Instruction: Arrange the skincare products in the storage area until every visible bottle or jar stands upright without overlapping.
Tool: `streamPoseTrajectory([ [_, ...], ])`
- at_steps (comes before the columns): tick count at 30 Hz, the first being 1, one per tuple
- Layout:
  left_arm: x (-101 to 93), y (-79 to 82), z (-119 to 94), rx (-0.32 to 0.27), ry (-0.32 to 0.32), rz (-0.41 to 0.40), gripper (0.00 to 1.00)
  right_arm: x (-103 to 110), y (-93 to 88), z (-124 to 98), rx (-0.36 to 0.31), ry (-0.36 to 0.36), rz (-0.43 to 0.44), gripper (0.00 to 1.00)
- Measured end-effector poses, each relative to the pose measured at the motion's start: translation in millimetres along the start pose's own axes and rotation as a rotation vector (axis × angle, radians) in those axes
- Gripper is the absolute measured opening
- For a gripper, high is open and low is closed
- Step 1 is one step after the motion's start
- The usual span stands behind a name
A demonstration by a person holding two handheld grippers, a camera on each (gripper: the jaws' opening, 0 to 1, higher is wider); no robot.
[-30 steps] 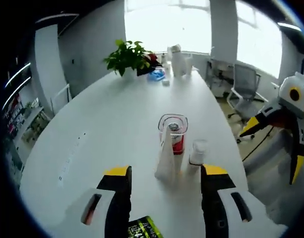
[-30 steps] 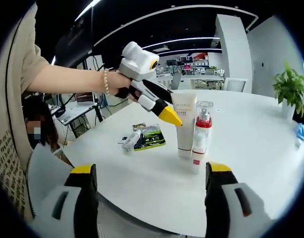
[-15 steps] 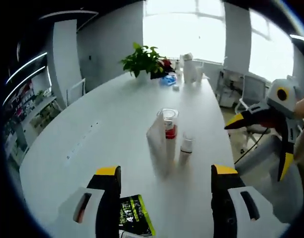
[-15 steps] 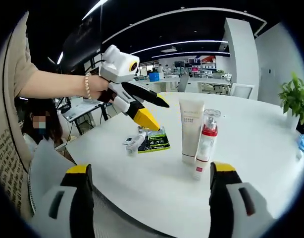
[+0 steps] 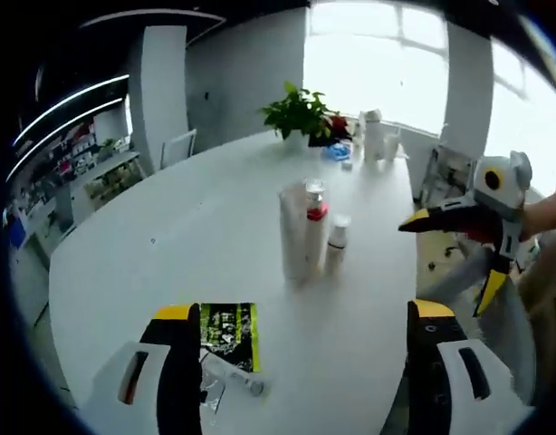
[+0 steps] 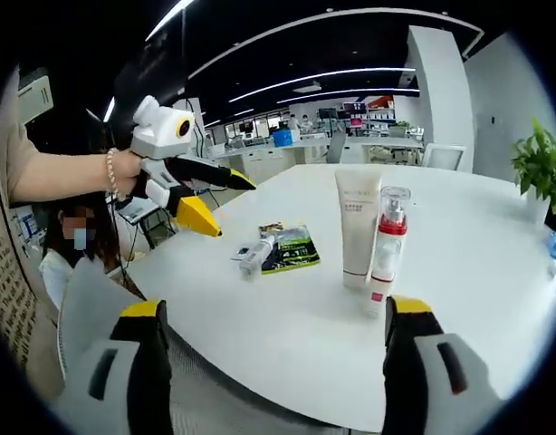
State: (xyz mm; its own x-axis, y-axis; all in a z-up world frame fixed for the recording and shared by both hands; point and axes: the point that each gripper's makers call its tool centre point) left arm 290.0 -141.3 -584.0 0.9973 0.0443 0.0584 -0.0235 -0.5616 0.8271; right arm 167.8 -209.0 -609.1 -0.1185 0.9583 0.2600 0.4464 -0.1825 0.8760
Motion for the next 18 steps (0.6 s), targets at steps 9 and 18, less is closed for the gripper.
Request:
streamPoseTrajectory([
  [9,-8.9,-23.9,-33.3,-0.016,0.071,-0.092,0.97,-1.7,-7.1,3.2,0.020,-0.012,-0.003,1.00],
  [18,-18.6,-52.1,-57.4,-0.023,0.135,-0.181,0.97,3.5,-3.5,10.8,0.020,-0.004,-0.020,1.00],
])
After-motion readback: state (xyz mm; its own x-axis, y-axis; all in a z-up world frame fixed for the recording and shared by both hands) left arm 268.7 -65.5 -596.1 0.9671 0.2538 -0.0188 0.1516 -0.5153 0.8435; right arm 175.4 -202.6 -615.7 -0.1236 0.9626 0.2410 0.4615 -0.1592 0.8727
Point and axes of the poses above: the point that each gripper's makers call its tool centre point, and the gripper's own axes: z roughly forward along the fingers, x roughly to its left, y roughly out of its top, and after that the axes turned 8 degrees about z, right-handed
